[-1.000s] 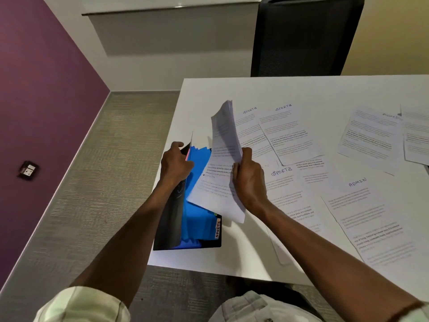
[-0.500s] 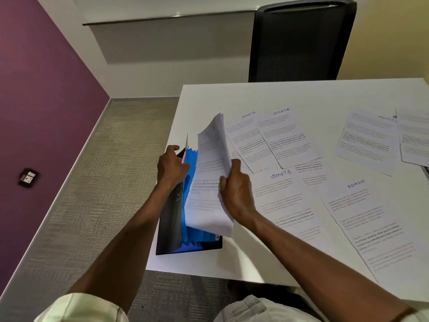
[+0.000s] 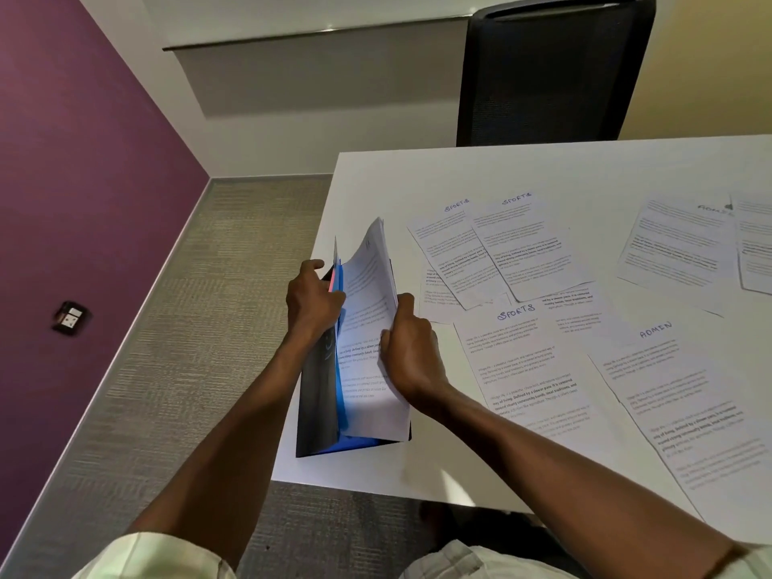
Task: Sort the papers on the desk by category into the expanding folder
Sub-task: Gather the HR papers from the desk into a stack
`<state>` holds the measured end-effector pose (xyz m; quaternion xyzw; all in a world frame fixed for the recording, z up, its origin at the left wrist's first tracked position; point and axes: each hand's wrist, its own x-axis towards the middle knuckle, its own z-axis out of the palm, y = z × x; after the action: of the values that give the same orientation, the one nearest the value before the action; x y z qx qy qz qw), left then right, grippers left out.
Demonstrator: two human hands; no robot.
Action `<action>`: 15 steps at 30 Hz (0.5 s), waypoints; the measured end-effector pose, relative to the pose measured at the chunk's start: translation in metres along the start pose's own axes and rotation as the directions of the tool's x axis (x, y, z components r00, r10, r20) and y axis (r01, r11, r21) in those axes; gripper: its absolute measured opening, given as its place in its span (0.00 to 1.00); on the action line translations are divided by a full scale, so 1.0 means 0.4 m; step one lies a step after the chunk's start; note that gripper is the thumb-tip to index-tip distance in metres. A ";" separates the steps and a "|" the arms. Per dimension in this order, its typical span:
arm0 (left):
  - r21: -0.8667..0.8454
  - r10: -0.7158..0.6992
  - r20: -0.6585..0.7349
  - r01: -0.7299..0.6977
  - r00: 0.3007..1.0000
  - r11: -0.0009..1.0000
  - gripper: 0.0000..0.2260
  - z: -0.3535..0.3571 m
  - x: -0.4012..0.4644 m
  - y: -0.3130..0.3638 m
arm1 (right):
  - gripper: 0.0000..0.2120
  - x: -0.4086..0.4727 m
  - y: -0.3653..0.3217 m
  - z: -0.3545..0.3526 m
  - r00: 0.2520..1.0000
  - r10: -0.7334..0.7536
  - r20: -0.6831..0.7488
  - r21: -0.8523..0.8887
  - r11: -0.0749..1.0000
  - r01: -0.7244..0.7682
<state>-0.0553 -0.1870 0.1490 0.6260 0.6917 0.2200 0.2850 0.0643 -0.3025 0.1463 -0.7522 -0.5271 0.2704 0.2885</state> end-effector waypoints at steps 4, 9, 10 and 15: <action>0.002 0.009 0.004 -0.009 1.000 1.000 0.27 -0.005 -0.005 0.000 | 0.17 0.004 -0.004 0.014 1.000 0.019 0.016 -0.008 1.000 -0.019; -0.004 0.007 0.004 -0.007 1.000 1.000 0.27 -0.012 -0.012 0.006 | 0.18 0.020 -0.023 0.034 0.997 0.043 0.066 0.034 0.998 -0.045; -0.004 0.009 0.001 -0.009 1.000 1.000 0.27 -0.011 -0.011 0.007 | 0.18 0.026 -0.028 0.045 0.995 0.056 0.081 0.045 0.997 -0.060; -0.001 0.016 -0.018 -0.016 1.000 1.000 0.28 -0.007 -0.006 0.007 | 0.16 0.055 -0.047 0.117 0.936 0.079 0.343 0.058 0.993 -0.105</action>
<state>-0.0550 -0.1891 0.1531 0.6293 0.6891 0.2281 0.2775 0.0255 -0.2693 0.1254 -0.7068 -0.5224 0.4290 0.2084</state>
